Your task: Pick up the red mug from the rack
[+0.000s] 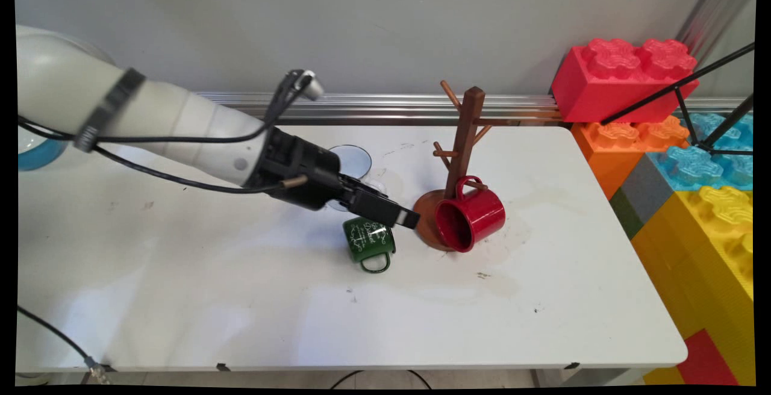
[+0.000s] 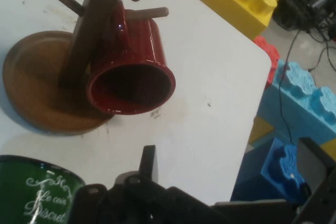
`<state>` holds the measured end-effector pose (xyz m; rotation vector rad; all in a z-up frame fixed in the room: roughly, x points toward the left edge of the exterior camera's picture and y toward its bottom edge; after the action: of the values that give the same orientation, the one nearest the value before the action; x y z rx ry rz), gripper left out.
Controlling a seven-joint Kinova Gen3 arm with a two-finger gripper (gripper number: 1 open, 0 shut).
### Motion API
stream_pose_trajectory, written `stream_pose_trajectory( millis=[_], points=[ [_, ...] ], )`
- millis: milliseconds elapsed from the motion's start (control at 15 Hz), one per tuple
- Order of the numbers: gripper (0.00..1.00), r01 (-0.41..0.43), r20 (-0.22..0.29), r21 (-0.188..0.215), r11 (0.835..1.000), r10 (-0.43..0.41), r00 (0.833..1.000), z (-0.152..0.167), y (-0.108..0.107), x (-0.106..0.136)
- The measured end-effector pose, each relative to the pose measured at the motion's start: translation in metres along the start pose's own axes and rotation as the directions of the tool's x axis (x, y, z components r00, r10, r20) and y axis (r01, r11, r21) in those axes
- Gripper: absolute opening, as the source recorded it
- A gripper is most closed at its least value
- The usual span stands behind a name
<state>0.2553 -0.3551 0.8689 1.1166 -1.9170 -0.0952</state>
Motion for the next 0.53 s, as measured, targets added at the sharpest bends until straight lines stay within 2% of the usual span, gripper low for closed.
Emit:
stream_pose_trajectory(
  millis=[533],
  points=[
    [1.0, 0.087, -0.01, 0.039, 0.995, -0.086, 0.996, 0.042, 0.008, -0.002]
  ],
)
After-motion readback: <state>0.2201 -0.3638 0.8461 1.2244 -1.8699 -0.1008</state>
